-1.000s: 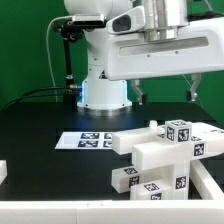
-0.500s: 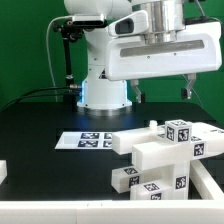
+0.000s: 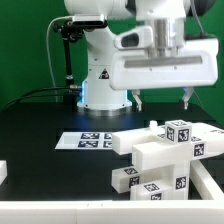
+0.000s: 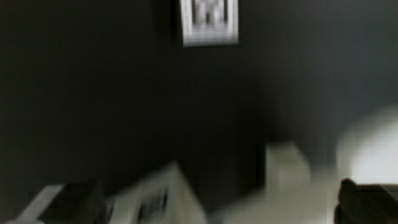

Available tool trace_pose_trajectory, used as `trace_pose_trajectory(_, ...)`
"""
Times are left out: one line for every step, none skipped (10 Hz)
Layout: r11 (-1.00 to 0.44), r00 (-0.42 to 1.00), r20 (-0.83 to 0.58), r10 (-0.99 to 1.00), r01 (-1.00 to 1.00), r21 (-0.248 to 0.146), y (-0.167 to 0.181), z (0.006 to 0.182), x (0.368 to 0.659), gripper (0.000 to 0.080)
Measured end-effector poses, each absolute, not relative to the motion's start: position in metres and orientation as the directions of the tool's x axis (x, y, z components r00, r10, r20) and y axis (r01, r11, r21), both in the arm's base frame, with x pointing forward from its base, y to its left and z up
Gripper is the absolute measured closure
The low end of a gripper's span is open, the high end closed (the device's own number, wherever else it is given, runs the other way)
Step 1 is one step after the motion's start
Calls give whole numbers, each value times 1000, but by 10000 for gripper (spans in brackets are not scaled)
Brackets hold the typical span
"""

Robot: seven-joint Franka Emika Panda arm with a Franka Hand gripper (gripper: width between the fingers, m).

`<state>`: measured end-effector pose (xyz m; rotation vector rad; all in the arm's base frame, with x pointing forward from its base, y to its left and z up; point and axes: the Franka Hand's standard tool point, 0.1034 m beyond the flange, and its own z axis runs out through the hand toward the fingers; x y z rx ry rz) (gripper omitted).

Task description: Assemble chair

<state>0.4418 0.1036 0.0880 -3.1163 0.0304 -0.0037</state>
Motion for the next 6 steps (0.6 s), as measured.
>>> trace_pose_trajectory(-998, 998, 15, -54, -54, -19, 106, 77, 435, 150)
trace_pose_trajectory(-998, 997, 41, -67, -66, -19, 112, 75, 435, 150)
trace_pose_trajectory(-998, 998, 37, -56, -55, -20, 109, 78, 437, 150)
trace_pose_trajectory(-998, 998, 36, -56, -56, -19, 109, 77, 437, 150)
trace_pose_trajectory(-998, 998, 38, -56, -55, -17, 109, 75, 436, 150)
trace_pose_trajectory(-999, 997, 61, -51, -51, -3, 106, 63, 435, 150)
